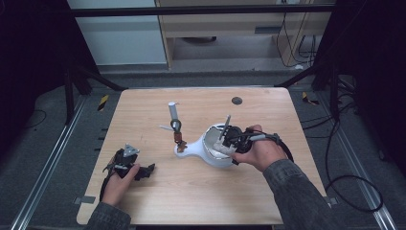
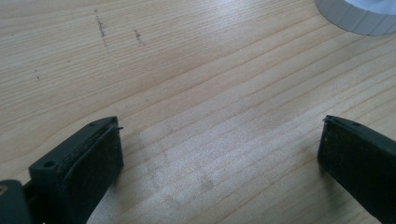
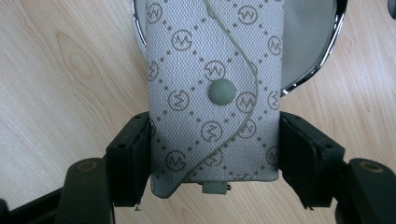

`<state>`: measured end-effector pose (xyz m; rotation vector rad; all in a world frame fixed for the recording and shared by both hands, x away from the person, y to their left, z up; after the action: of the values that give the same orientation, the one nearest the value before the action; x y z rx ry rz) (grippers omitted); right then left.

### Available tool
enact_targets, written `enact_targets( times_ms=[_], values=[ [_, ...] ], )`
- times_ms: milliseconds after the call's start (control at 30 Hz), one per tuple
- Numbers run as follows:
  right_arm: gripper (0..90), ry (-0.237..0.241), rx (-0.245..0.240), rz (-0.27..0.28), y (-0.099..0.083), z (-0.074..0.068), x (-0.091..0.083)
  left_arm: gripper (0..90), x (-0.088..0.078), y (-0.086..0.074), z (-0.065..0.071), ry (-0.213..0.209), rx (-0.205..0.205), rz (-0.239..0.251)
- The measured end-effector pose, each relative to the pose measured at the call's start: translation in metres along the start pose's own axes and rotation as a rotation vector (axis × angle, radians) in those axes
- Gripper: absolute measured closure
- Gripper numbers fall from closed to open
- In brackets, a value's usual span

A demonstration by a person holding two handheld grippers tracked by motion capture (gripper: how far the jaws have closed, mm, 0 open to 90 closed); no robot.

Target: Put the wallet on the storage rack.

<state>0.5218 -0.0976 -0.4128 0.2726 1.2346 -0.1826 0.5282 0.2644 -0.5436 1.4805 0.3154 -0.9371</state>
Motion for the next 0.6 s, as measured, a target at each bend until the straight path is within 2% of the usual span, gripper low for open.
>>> enact_targets(
  times_ms=[600],
  values=[
    [31.9, 0.021, -0.015, -0.023, 0.0117, 0.0016, 0.0055, 0.0, 0.0, -0.0001, 0.0004, -0.002, 0.001, 0.0]
  ],
)
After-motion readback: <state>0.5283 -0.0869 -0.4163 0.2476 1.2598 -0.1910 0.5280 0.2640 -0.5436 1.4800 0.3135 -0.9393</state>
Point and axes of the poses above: each handheld gripper's, and its own axes: x roughly forward along the jaws, y roughly out of its top, z roughly to its right, the point moved 5 cm from there along x, roughly forward along the jaws, and after that the axes turned 12 degrees about -x, right-handed, at the moved point
